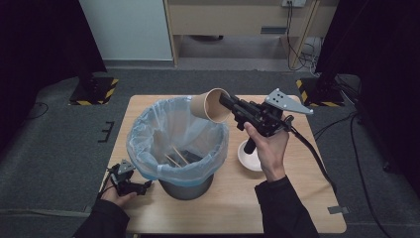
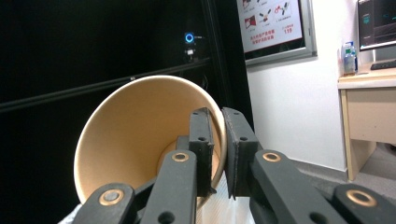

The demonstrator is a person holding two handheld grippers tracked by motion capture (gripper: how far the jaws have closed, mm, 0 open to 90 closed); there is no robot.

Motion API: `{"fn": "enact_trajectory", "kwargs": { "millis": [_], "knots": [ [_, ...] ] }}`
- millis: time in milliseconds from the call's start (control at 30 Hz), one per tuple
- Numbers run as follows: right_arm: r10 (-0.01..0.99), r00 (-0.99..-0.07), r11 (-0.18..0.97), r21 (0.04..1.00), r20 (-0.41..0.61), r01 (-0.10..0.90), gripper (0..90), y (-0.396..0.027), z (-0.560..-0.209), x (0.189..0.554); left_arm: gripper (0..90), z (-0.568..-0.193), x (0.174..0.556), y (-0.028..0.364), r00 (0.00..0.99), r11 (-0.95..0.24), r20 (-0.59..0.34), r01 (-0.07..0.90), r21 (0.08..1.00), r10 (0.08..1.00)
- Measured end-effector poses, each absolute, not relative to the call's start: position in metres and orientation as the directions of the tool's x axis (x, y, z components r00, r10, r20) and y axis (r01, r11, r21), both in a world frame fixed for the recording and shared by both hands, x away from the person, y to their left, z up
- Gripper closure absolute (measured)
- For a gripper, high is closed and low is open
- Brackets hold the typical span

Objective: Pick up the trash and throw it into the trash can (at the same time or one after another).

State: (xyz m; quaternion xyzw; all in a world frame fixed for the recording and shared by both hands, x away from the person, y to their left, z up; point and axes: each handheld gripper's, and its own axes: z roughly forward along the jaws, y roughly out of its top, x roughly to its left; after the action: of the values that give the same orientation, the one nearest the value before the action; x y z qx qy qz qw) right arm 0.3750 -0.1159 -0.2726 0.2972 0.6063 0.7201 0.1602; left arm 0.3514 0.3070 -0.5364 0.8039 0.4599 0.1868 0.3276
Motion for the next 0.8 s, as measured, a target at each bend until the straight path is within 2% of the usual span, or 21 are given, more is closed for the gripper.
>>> {"fn": "enact_trajectory", "kwargs": {
  "millis": [400, 433, 600, 733, 800],
  "knots": [
    [0.583, -0.782, -0.149, 0.975, 0.221, 0.165, 82.2, -0.101, -0.285, 0.378, 0.0, -0.536, 0.351, 0.307, 0.508, -0.363, -0.001, 0.617, 0.698, 0.862],
    [0.576, -0.786, -0.133, 0.974, 0.225, 0.182, 78.1, -0.099, -0.288, 0.379, 0.0, -0.536, 0.351, 0.307, 0.508, -0.363, -0.001, 0.617, 0.699, 0.862],
    [0.567, -0.795, -0.095, 0.976, 0.216, 0.197, 69.0, -0.093, -0.293, 0.382, 0.0, -0.536, 0.351, 0.307, 0.508, -0.363, -0.001, 0.617, 0.699, 0.862],
    [0.569, -0.794, -0.099, 0.976, 0.214, 0.192, 63.3, -0.098, -0.289, 0.382, 0.0, -0.536, 0.351, 0.307, 0.508, -0.363, -0.001, 0.617, 0.698, 0.862],
    [0.582, -0.785, -0.112, 0.978, 0.210, 0.178, 57.5, -0.105, -0.284, 0.381, 0.0, -0.536, 0.351, 0.307, 0.508, -0.363, -0.001, 0.617, 0.699, 0.862]
  ]
}}
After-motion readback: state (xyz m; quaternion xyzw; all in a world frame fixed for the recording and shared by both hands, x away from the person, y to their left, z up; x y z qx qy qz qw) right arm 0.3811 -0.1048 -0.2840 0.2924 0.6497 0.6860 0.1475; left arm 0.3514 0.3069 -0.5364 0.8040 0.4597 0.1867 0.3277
